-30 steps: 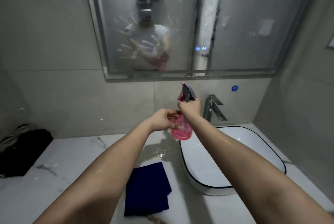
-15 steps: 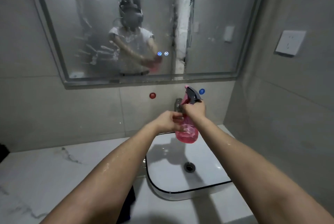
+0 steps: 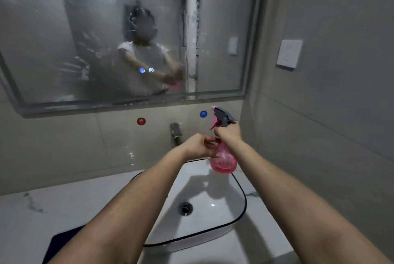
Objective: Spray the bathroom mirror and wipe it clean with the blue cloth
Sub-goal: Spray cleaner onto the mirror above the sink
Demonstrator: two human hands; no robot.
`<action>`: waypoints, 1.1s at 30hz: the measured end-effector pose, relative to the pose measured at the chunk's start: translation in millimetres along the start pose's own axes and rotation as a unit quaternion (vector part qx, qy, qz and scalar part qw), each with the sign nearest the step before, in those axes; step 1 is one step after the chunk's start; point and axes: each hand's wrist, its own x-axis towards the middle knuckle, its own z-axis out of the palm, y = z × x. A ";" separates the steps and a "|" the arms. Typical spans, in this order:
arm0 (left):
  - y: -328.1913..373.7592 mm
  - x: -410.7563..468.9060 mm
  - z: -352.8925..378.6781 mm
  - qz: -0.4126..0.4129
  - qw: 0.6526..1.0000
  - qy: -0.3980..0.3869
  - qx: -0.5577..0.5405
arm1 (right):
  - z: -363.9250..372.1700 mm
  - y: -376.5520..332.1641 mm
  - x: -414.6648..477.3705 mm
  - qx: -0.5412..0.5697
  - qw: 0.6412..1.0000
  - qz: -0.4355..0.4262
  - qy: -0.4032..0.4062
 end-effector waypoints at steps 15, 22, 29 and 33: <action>12.7 74.6 99.1 -0.008 0.999 -0.026 -0.040 | -91.5 70.0 30.3 0.062 0.997 0.045 0.029; 12.1 99.0 60.9 -0.017 0.996 0.074 -0.054 | -102.1 84.9 38.7 0.131 0.984 0.081 -0.087; 32.7 114.3 40.9 0.000 0.980 0.028 -0.197 | -111.0 78.9 44.3 0.158 0.954 0.142 -0.213; 34.8 120.9 43.4 0.015 0.972 0.011 -0.235 | -108.5 78.0 40.8 0.173 0.949 0.132 -0.229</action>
